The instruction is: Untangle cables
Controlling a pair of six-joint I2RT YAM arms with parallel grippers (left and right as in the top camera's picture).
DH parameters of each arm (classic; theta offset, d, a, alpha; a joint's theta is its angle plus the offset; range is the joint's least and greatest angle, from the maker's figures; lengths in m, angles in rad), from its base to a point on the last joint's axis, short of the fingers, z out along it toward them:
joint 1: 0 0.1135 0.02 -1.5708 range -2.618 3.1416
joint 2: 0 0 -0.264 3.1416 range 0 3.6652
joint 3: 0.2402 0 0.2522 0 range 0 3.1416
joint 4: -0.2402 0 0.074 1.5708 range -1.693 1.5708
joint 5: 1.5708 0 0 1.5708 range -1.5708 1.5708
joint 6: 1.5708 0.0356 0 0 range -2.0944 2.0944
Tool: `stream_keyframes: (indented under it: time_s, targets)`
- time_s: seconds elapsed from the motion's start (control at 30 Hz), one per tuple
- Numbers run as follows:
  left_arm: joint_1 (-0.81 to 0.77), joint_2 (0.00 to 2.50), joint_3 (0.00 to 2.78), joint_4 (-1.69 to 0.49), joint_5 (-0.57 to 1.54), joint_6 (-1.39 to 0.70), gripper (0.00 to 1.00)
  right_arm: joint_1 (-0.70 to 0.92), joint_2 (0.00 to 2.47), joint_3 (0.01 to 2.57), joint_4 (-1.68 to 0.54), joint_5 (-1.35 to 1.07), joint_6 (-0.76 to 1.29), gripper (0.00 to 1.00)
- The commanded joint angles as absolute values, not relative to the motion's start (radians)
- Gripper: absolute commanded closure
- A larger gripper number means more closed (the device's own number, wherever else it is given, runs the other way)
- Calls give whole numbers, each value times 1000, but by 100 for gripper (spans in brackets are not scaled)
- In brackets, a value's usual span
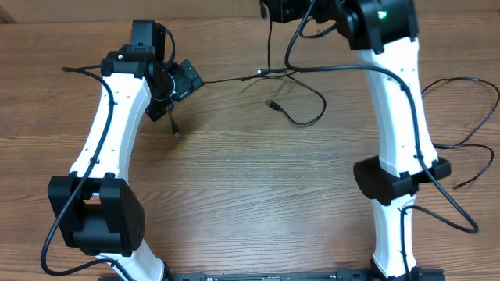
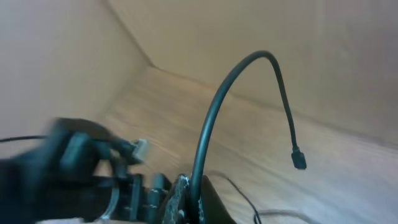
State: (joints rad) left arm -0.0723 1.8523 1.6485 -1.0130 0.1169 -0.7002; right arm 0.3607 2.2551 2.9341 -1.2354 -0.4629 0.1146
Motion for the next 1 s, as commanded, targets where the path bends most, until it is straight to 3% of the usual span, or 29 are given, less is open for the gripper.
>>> stream_keyframes:
  time_s: [0.0, 0.6, 0.8, 0.97]
  targets:
    - [-79, 1851, 1647, -1013, 120, -684, 0, 364, 2177, 2976, -1181, -538, 103, 96]
    - [-79, 1851, 1647, -1013, 120, -684, 0, 352, 2104, 2976, -806, -503, 103, 96]
    - [-79, 1851, 1647, -1013, 120, -684, 1, 329, 2089, 2976, -834, -340, 104, 96]
    - [-79, 1851, 1647, -1013, 120, -684, 0, 311, 2089, 2971, -998, -249, 103, 96]
